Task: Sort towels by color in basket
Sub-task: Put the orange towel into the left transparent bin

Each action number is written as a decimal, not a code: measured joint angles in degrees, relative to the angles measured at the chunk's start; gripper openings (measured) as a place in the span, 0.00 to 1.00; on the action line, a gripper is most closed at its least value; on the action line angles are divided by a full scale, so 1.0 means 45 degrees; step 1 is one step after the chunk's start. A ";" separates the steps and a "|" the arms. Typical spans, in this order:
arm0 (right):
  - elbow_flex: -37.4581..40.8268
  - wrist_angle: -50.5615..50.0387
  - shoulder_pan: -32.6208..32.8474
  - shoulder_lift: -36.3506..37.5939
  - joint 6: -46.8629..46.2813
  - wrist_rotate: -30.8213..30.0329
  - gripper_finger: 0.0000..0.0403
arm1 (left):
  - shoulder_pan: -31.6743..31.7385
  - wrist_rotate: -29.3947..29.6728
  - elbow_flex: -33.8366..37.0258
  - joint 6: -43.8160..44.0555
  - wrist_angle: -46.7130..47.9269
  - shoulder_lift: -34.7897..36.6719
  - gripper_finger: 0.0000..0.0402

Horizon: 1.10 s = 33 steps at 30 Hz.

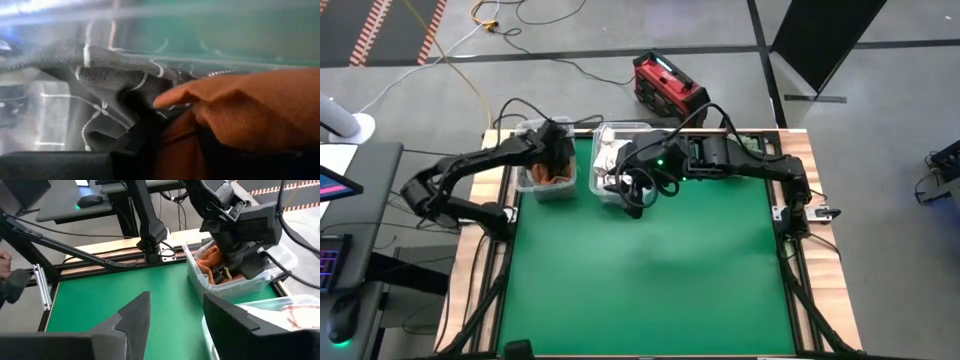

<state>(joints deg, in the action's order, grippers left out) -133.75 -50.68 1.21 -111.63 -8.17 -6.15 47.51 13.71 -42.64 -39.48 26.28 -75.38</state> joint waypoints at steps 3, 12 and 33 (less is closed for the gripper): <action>0.0000 -0.0006 -0.0007 -0.0005 0.0117 -0.0027 0.49 | -0.0337 0.0678 -0.0038 -0.0059 0.0224 -0.0393 0.31; 0.0000 -0.0074 -0.0049 -0.0002 0.0229 -0.0045 0.43 | -0.1030 0.1707 -0.0777 -0.0516 0.1494 0.2372 0.25; 0.0000 -0.1788 -0.0967 0.0787 0.0931 -0.0656 0.42 | -0.1152 0.1074 0.2331 -0.2654 -0.2216 0.2656 0.24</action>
<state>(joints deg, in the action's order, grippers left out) -133.75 -58.72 -3.14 -108.09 -3.98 -9.10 42.33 18.54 -32.15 -51.43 16.31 -63.42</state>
